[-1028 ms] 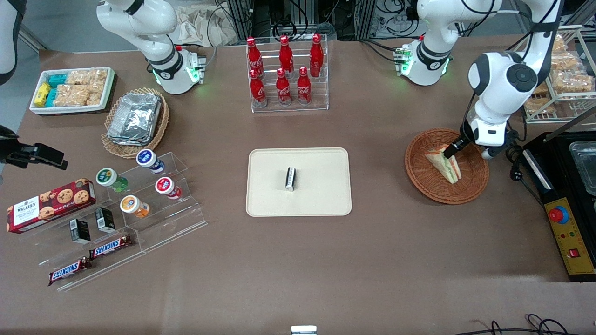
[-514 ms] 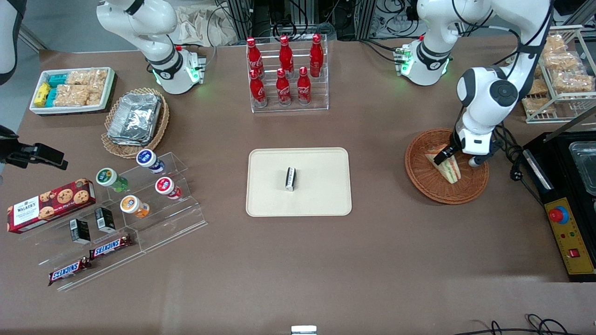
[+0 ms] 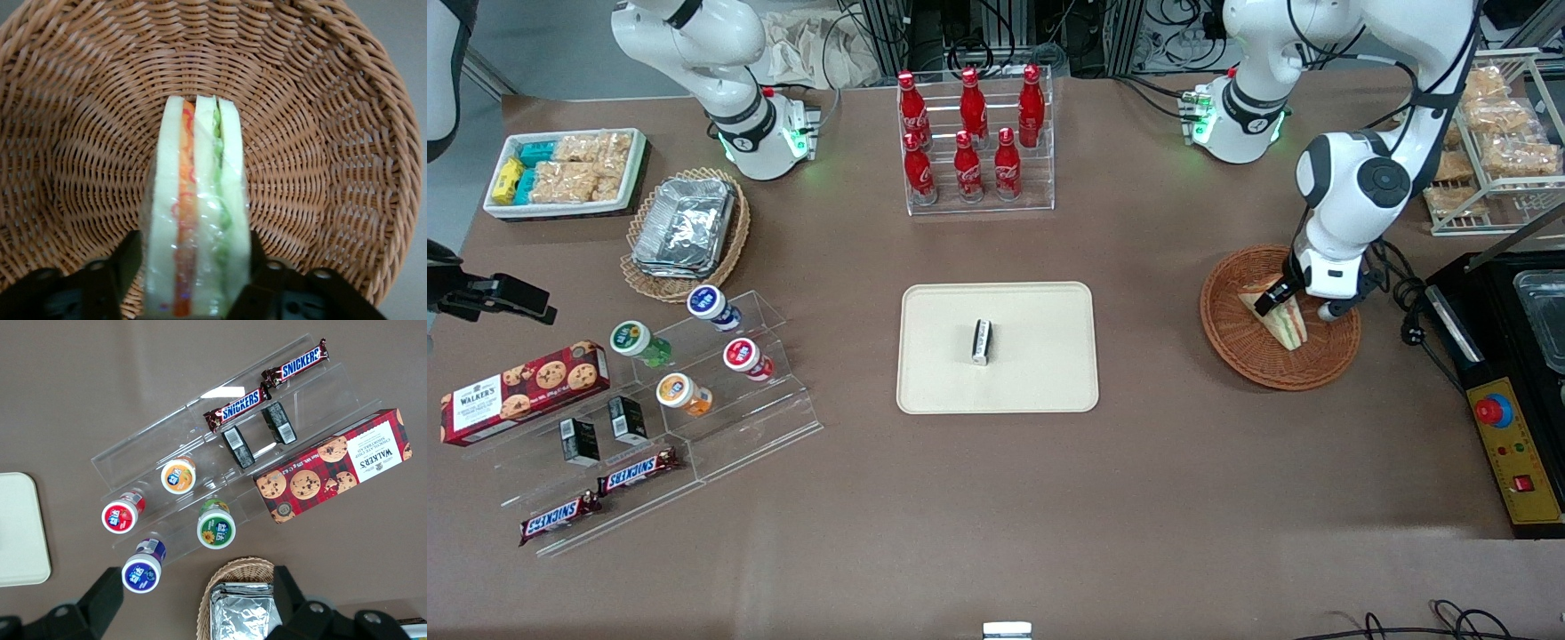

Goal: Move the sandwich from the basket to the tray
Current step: 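Lower the open left gripper around the wrapped sandwich and close it, then lift the sandwich out of the basket with the left gripper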

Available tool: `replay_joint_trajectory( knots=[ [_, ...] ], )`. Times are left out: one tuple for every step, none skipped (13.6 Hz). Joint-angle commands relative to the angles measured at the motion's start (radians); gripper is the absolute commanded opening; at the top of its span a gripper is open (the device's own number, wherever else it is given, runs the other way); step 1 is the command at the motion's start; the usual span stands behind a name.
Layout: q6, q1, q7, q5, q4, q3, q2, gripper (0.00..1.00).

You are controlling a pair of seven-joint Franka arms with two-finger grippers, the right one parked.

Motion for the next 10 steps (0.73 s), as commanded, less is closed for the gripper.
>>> replay_joint_trajectory(
  knots=[
    [0.048, -0.027, -0.062, 0.006, 0.005, -0.006, 0.009, 0.0],
    [0.024, -0.027, -0.059, 0.007, 0.014, -0.008, 0.002, 0.0],
    [-0.027, -0.027, -0.056, 0.012, 0.025, -0.009, -0.021, 0.0],
    [-0.105, -0.027, -0.038, 0.013, 0.051, -0.009, -0.053, 0.0],
    [-0.194, -0.027, -0.008, 0.013, 0.081, -0.008, -0.091, 0.0],
    [-0.286, -0.027, 0.035, 0.013, 0.12, -0.008, -0.127, 0.0],
    [-0.37, -0.027, 0.072, 0.013, 0.161, -0.006, -0.157, 0.0],
    [-0.451, -0.025, 0.104, 0.013, 0.209, -0.006, -0.184, 0.0],
    [-0.54, -0.025, 0.137, 0.013, 0.265, -0.008, -0.202, 0.0],
    [-0.647, -0.027, 0.179, 0.013, 0.343, -0.009, -0.205, 0.0]
  ],
)
